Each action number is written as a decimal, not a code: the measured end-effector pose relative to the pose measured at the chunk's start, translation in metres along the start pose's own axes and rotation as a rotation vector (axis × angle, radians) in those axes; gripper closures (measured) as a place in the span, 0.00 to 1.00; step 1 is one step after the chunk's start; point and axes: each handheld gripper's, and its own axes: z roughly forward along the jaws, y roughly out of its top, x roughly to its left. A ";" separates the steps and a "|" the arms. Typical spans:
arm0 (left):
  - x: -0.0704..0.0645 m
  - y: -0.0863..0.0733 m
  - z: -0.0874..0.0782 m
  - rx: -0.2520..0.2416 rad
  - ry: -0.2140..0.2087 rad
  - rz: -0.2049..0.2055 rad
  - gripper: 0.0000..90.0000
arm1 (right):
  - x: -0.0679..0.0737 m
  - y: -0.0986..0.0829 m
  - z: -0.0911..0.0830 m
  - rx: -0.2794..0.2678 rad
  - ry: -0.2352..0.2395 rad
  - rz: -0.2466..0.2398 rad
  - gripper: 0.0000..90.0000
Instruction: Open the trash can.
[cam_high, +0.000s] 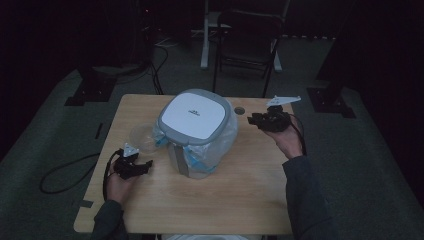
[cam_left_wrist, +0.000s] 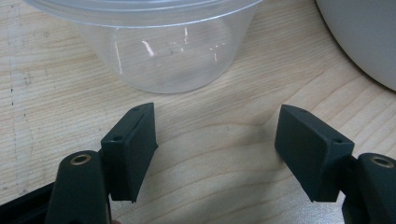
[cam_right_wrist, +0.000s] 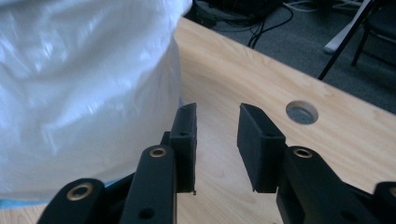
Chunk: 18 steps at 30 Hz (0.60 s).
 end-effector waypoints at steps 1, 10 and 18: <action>0.000 0.000 0.000 0.000 0.000 0.000 0.34 | 0.000 0.002 -0.001 -0.002 -0.001 -0.001 0.77; -0.001 -0.001 -0.001 -0.007 0.007 -0.006 0.39 | 0.002 0.022 -0.008 -0.032 0.006 -0.009 0.80; -0.001 -0.001 -0.001 -0.003 0.007 -0.006 0.37 | 0.006 0.038 -0.012 -0.045 0.010 -0.026 0.82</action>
